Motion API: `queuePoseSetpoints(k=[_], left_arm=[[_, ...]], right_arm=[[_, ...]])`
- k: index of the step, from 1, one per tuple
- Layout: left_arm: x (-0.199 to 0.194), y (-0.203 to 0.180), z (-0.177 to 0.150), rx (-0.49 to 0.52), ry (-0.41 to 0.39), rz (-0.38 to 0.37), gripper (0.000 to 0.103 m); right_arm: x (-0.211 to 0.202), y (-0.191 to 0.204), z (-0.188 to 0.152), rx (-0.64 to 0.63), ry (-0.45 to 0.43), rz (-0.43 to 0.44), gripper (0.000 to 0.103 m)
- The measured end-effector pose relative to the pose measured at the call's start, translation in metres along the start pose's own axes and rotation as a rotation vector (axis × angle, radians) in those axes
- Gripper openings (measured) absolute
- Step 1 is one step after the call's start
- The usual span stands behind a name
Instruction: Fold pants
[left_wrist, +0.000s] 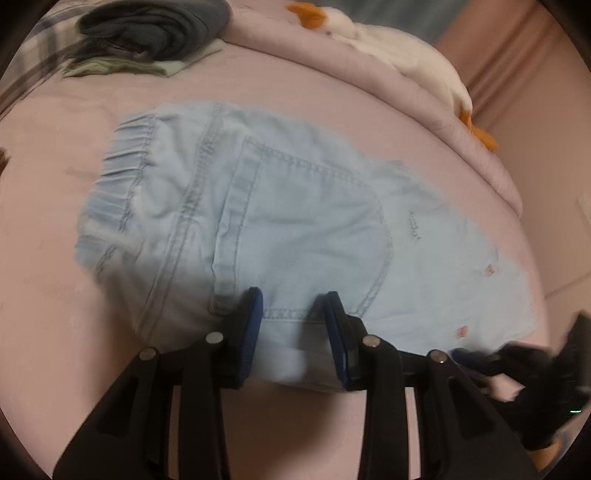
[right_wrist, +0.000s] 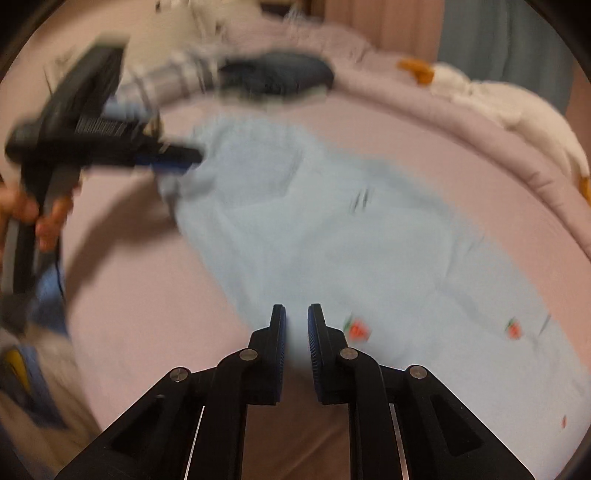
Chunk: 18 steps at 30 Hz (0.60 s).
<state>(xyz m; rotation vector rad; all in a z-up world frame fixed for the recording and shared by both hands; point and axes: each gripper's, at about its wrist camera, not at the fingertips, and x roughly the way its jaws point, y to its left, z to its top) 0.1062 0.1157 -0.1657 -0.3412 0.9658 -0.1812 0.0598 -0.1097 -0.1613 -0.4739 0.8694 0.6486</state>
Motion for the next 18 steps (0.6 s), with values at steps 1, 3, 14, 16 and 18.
queuePoseSetpoints(k=[1,3,14,16,18], left_arm=[[-0.001,-0.003,0.002,0.023,0.015,0.014,0.034],[-0.002,-0.005,0.011,0.045,0.060,0.032,0.036],[0.022,-0.018,0.096,0.162,0.019,0.070,0.060],[0.028,-0.016,0.103,0.176,0.031,0.083,0.060],[0.037,-0.011,0.111,0.200,0.043,0.113,0.059]], right_arm=[[-0.002,0.003,-0.001,-0.015,-0.013,-0.010,0.015],[-0.007,0.002,0.002,-0.025,0.012,0.004,0.015],[0.007,-0.144,0.083,0.473,-0.074,0.292,0.027],[0.026,-0.157,0.095,0.541,-0.073,0.346,0.027],[0.038,-0.163,0.106,0.590,-0.078,0.371,0.027]])
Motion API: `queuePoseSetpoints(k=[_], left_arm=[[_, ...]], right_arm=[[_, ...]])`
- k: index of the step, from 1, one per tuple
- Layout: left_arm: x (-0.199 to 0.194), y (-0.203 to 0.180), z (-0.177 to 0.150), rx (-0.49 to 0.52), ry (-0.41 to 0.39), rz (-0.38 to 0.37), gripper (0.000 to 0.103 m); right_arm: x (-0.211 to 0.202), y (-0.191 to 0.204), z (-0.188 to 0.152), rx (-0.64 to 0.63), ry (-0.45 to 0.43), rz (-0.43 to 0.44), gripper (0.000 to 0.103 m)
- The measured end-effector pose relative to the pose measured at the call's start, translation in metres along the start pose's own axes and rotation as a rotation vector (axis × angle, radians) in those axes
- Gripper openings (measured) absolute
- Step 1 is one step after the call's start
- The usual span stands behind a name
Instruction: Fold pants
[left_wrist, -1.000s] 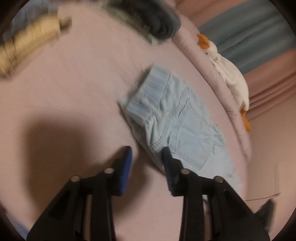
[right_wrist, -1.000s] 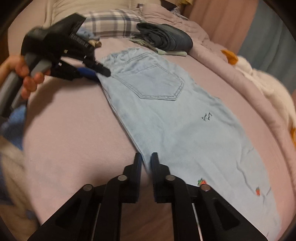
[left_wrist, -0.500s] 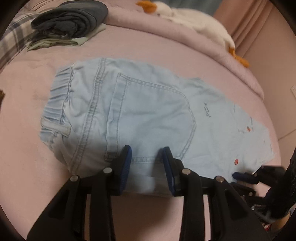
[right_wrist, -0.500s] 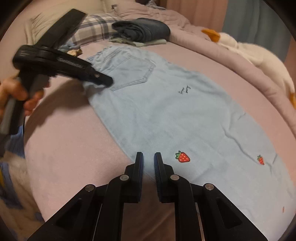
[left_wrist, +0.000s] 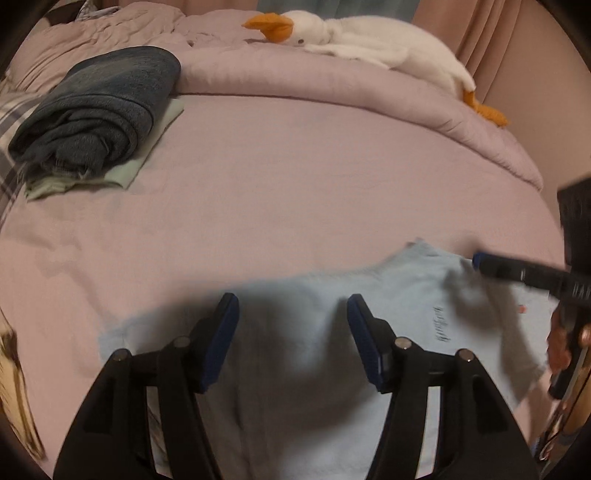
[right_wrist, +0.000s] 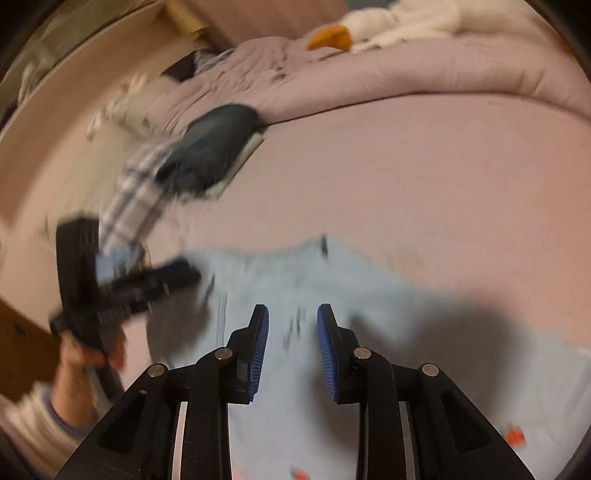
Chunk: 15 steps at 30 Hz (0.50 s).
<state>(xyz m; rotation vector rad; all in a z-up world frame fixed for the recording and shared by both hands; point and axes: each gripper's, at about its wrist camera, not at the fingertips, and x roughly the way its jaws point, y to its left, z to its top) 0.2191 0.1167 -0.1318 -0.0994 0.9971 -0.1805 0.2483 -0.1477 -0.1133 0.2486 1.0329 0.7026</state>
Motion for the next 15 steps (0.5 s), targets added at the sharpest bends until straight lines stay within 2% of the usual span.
queuePoseSetpoints(k=[2,4,7,9,10,12,13,15], left_arm=[[0.006,0.007,0.003,0.012,0.016,0.005,0.058],[0.010,0.015,0.003,0.019,0.029,-0.032,0.056],[0.008,0.018,0.000,0.074,0.018,-0.046,0.056],[0.007,0.014,-0.004,0.122,0.010,-0.033,0.056],[0.008,0.013,-0.005,0.149,0.005,-0.020,0.055],[0.012,0.011,-0.007,0.187,0.002,0.021,0.050],[0.014,0.011,-0.008,0.195,0.004,0.038,0.045],[0.023,0.014,-0.008,0.188,0.006,0.054,0.043]], right_arm=[[0.016,0.000,0.017,-0.010,0.005,-0.008,0.027],[0.034,-0.002,0.024,-0.009,0.058,-0.024,0.027],[0.055,-0.012,0.028,0.063,0.171,0.031,0.027],[0.063,-0.015,0.027,0.085,0.218,0.045,0.027],[0.064,-0.016,0.027,0.101,0.232,0.059,0.023],[0.063,-0.010,0.029,0.077,0.224,0.051,0.010],[0.063,-0.007,0.033,0.073,0.214,0.060,0.010],[0.063,-0.009,0.040,0.071,0.198,0.054,0.009]])
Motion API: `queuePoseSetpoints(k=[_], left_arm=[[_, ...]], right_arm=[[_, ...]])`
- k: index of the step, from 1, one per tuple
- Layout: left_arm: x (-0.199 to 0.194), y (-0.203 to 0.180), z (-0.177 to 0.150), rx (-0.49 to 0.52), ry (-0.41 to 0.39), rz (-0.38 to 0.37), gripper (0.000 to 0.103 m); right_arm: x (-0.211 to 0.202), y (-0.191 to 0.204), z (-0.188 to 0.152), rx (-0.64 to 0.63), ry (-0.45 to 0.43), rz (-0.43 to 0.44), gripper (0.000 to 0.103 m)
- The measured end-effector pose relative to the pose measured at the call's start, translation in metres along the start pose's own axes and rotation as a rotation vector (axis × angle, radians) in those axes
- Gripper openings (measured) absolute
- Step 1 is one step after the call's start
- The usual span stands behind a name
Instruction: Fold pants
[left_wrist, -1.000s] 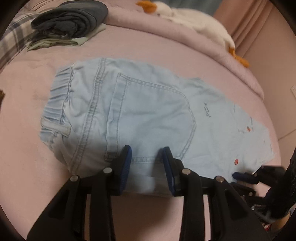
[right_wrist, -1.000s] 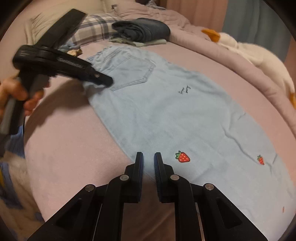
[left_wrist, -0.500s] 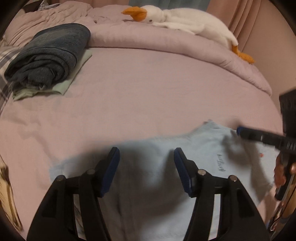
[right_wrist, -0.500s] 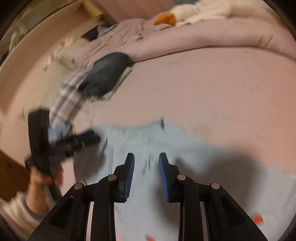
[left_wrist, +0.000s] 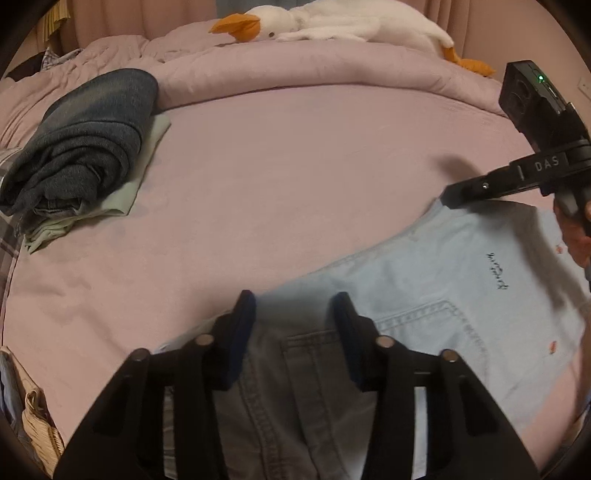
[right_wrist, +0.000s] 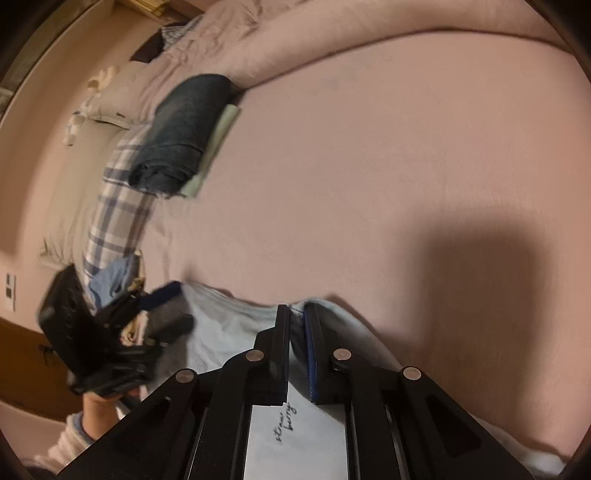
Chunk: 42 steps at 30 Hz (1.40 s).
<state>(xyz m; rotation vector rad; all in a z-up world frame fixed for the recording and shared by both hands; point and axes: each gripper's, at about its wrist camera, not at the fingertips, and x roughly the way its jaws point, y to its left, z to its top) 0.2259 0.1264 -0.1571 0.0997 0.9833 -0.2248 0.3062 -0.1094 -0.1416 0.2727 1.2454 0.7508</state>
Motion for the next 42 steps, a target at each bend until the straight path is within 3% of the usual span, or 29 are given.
queuePoseSetpoints(k=[3,6,8,11,13,14,15,18,19,24,27,28,31,38,40,42], left_arm=[[0.008,-0.001,0.002,-0.001,0.006,0.015,0.043],[0.004,-0.001,0.004,-0.014,0.013,0.025,0.042],[-0.005,-0.003,0.003,-0.034,0.011,0.034,0.041],[-0.033,-0.009,-0.002,-0.066,-0.047,0.042,0.046],[-0.054,-0.017,-0.009,-0.108,-0.109,0.003,0.063],[-0.061,-0.023,-0.014,-0.122,-0.128,-0.034,0.066],[-0.067,-0.031,-0.019,-0.134,-0.145,-0.085,0.067],[-0.067,-0.054,-0.029,-0.150,-0.137,-0.174,0.067],[-0.065,-0.062,-0.033,-0.138,-0.130,-0.189,0.067],[-0.032,-0.087,-0.053,-0.087,-0.033,-0.088,0.067],[-0.033,-0.080,-0.062,-0.076,-0.061,-0.061,0.069],[-0.035,-0.075,-0.064,-0.092,-0.057,-0.059,0.069],[-0.040,-0.066,-0.065,-0.136,-0.049,-0.074,0.069],[-0.046,-0.062,-0.061,-0.206,-0.002,0.020,0.067],[-0.047,-0.067,-0.056,-0.225,0.003,0.049,0.067],[-0.050,-0.081,-0.048,-0.241,-0.016,0.008,0.067]], right_arm=[[0.017,-0.009,0.002,0.032,0.017,-0.040,0.007],[0.013,-0.024,0.006,0.130,-0.048,-0.009,0.007],[-0.001,-0.029,0.004,0.188,-0.105,-0.024,0.007],[-0.041,-0.015,-0.011,0.125,-0.198,-0.022,0.007],[-0.074,-0.002,-0.033,0.048,-0.271,-0.106,0.007],[-0.084,0.000,-0.044,0.029,-0.288,-0.150,0.008],[-0.096,0.002,-0.064,0.006,-0.305,-0.213,0.010],[-0.104,-0.001,-0.114,-0.038,-0.287,-0.352,0.030],[-0.103,-0.003,-0.127,-0.041,-0.275,-0.393,0.030],[-0.105,-0.023,-0.179,-0.090,-0.281,-0.503,0.030],[-0.124,-0.034,-0.197,-0.112,-0.338,-0.578,0.030],[-0.136,-0.045,-0.199,-0.093,-0.345,-0.609,0.030],[-0.179,-0.086,-0.212,0.019,-0.411,-0.575,0.030],[-0.275,-0.180,-0.250,0.307,-0.578,-0.630,0.030],[-0.299,-0.188,-0.257,0.373,-0.634,-0.683,0.030],[-0.315,-0.184,-0.265,0.432,-0.697,-0.741,0.030]])
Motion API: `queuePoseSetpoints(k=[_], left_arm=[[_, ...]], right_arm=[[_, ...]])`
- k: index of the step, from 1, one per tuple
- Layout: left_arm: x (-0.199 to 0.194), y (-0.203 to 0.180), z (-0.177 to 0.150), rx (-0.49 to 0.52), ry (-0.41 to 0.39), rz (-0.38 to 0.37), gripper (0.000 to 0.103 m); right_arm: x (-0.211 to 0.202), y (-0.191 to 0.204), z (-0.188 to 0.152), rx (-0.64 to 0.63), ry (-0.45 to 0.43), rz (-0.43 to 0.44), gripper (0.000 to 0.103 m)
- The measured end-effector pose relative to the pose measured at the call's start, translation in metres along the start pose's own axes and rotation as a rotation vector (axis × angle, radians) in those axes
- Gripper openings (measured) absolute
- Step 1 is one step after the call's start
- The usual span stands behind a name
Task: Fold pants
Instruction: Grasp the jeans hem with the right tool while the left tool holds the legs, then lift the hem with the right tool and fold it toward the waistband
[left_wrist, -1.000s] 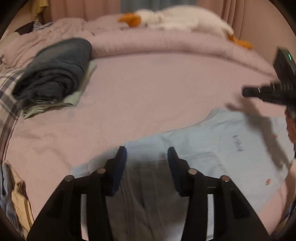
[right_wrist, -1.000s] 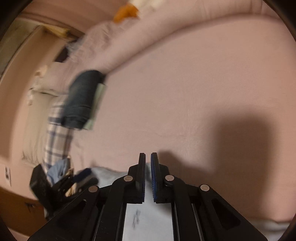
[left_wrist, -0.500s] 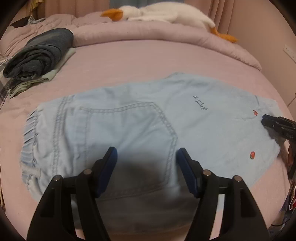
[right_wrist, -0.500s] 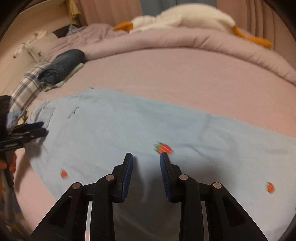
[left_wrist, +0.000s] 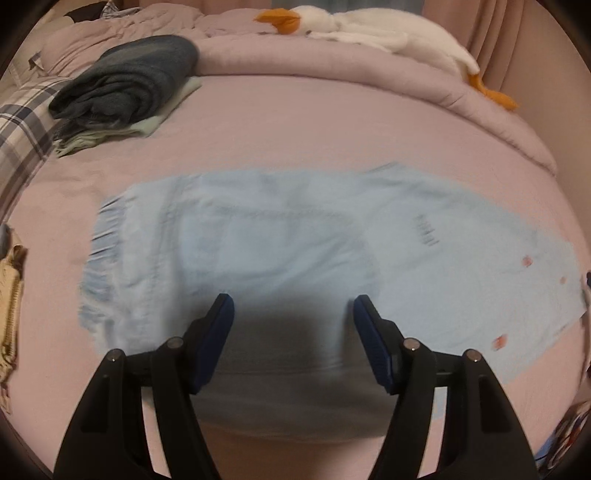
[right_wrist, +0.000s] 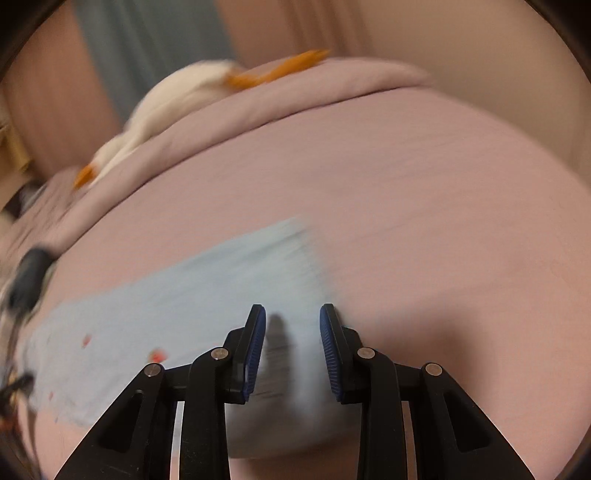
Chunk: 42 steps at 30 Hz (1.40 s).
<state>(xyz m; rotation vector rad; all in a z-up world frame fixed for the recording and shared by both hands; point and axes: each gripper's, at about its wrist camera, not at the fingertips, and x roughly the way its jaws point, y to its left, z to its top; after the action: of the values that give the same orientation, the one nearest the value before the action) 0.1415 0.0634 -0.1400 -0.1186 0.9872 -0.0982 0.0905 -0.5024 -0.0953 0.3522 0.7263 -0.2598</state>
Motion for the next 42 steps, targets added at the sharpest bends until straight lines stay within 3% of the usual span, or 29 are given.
queuePoseSetpoints(k=[2,5,11,14,17,20,21,22,24,27,29,30,33,38,42], left_arm=[[-0.003,-0.020,0.001,0.006,-0.011,-0.073,0.068],[0.001,-0.064,0.006,0.038,0.008,-0.209,0.070],[0.020,-0.154,0.002,0.118,0.100,-0.437,0.070],[0.034,-0.189,-0.003,0.128,0.138,-0.518,0.070],[0.052,-0.203,-0.006,0.110,0.178,-0.538,0.070],[0.053,-0.204,-0.006,0.136,0.159,-0.522,0.071],[0.053,-0.203,-0.004,0.137,0.162,-0.522,0.071],[0.053,-0.202,-0.003,0.140,0.167,-0.522,0.071],[0.054,-0.201,0.000,0.146,0.179,-0.514,0.071],[0.057,-0.203,0.001,0.152,0.181,-0.508,0.071],[0.060,-0.208,0.003,0.151,0.179,-0.505,0.072],[0.060,-0.207,0.004,0.139,0.180,-0.507,0.072],[0.063,-0.202,0.006,0.089,0.188,-0.532,0.072],[0.066,-0.187,0.009,-0.028,0.211,-0.596,0.071],[0.069,-0.167,0.011,-0.179,0.250,-0.676,0.071]], right_arm=[[-0.018,-0.019,-0.001,0.120,-0.051,0.083,0.033],[-0.028,-0.033,-0.022,0.266,-0.017,0.229,0.039],[-0.018,-0.024,-0.057,0.372,0.079,0.346,0.039],[-0.006,-0.015,-0.059,0.367,0.098,0.327,0.039],[0.004,-0.021,-0.055,0.411,0.084,0.355,0.039],[0.004,-0.028,-0.053,0.429,0.042,0.371,0.039],[0.004,-0.028,-0.053,0.423,0.025,0.361,0.035],[0.002,-0.028,-0.053,0.414,0.009,0.331,0.022],[-0.001,-0.030,-0.051,0.418,0.001,0.303,0.013],[-0.015,-0.033,-0.052,0.422,-0.049,0.349,0.013],[-0.009,-0.034,-0.055,0.414,-0.001,0.317,0.013],[0.001,-0.038,-0.059,0.440,0.050,0.281,0.013],[0.004,-0.045,-0.060,0.504,0.037,0.325,0.013],[0.009,-0.029,-0.044,0.453,0.050,0.281,0.013],[-0.022,0.019,-0.027,0.272,-0.029,0.257,0.011]])
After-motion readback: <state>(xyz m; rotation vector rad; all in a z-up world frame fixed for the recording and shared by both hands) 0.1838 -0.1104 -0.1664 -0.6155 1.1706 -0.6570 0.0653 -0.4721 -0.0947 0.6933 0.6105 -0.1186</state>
